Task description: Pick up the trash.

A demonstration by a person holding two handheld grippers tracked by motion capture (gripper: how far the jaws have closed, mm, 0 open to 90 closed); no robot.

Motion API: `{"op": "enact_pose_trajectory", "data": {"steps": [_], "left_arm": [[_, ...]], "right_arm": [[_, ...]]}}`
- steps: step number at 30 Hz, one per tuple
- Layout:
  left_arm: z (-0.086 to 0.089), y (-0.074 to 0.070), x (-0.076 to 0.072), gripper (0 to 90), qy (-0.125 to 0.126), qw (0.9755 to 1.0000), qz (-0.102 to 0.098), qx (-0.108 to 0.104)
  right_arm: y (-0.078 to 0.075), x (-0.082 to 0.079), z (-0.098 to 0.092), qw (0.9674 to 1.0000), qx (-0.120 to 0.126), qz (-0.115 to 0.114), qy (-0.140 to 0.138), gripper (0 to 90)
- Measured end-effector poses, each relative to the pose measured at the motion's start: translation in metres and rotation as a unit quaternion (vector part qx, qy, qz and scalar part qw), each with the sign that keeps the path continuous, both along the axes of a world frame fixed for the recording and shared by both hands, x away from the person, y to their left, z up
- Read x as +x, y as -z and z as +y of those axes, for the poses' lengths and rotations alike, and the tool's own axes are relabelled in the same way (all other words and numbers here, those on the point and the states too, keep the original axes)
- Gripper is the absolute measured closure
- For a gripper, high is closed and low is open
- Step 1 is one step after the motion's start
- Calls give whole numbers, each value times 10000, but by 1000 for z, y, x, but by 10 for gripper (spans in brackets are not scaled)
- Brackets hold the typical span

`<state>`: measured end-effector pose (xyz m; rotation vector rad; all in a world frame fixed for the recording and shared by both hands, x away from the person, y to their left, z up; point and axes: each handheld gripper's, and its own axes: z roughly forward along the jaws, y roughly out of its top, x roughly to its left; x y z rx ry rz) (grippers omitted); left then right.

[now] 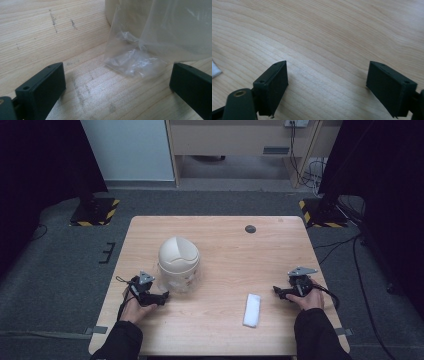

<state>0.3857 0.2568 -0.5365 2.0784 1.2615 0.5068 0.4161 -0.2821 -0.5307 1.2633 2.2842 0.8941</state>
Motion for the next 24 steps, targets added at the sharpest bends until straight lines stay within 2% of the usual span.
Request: {"op": "enact_pose_trajectory", "data": {"steps": [4, 6, 8, 11, 21, 24], "left_arm": [[0, 0, 0, 0, 2, 10000, 0, 7], [0, 0, 0, 0, 1, 10000, -2, 11], [0, 0, 0, 0, 1, 10000, -5, 12], [0, 0, 0, 0, 1, 10000, -5, 14], [0, 0, 0, 0, 2, 10000, -4, 15], [0, 0, 0, 0, 2, 10000, -3, 13]], "right_arm": [[-4, 0, -2, 9999, -49, -88, 90, 179], [-11, 1, -2, 9995, 54, -307, 94, 180], [-14, 1, -2, 9992, 97, -372, 97, 181], [-25, 1, 3, 9973, 247, -689, 25, 181], [-45, 2, 11, 9952, 377, -903, -37, 172], [-58, 2, 18, 9931, 398, -1092, -143, 173]]}}
